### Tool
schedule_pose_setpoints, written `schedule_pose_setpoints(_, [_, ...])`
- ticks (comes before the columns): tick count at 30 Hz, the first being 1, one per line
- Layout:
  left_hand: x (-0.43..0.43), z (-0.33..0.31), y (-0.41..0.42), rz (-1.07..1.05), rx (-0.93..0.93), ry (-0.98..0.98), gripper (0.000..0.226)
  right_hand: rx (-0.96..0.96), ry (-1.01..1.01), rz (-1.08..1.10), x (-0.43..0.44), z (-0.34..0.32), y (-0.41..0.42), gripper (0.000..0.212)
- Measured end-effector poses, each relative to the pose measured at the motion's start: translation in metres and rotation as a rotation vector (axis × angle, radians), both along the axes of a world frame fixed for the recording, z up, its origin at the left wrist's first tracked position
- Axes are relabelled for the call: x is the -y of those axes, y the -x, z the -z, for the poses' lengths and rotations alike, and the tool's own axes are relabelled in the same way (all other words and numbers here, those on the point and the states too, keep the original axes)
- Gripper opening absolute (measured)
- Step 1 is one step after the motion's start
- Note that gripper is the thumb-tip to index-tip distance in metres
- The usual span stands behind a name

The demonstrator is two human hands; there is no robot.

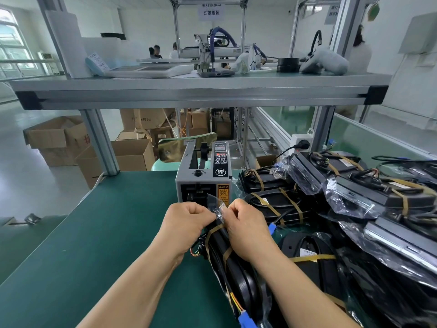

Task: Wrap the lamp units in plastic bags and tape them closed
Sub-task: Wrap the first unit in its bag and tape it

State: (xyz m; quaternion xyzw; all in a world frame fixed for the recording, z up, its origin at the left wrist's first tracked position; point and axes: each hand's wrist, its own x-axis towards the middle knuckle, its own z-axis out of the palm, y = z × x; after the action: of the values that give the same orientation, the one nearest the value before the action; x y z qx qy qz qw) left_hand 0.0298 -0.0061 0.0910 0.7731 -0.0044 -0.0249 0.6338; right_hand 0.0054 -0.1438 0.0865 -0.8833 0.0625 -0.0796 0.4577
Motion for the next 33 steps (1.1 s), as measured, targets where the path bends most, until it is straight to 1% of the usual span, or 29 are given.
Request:
schedule_pose_setpoints(5, [0.002,0.002,0.001,-0.039,0.029,-0.054,0.014,0.009,0.004,-0.005,0.0,0.001,-0.001,0.03])
schedule_pose_setpoints(10, [0.004,0.005,0.002,-0.077,0.049,-0.121,0.017,0.016,0.014,-0.009,0.0,0.002,-0.001,0.031])
schedule_pose_setpoints(15, [0.005,0.009,0.0,-0.102,0.054,-0.155,0.013,0.022,0.022,-0.011,0.0,0.002,-0.001,0.031])
schedule_pose_setpoints(17, [0.006,0.009,0.0,-0.121,0.04,-0.141,0.008,0.02,0.02,-0.011,-0.001,0.001,-0.001,0.03])
schedule_pose_setpoints(19, [0.007,0.009,0.0,-0.147,0.008,-0.11,0.018,0.021,0.01,-0.008,-0.001,0.001,-0.001,0.03])
schedule_pose_setpoints(20, [0.008,0.01,0.0,-0.148,-0.007,-0.089,0.019,0.022,0.01,-0.006,-0.001,0.001,-0.001,0.03])
schedule_pose_setpoints(23, [0.01,0.013,0.001,-0.128,-0.028,-0.019,0.013,0.03,0.024,-0.001,-0.001,0.002,-0.001,0.029])
schedule_pose_setpoints(27, [0.011,0.018,0.001,-0.144,-0.032,0.06,0.021,0.051,0.018,-0.008,0.0,0.003,-0.002,0.028])
schedule_pose_setpoints(33, [0.012,0.02,-0.003,-0.17,-0.003,0.095,0.023,0.063,0.008,-0.013,0.003,0.006,-0.003,0.03])
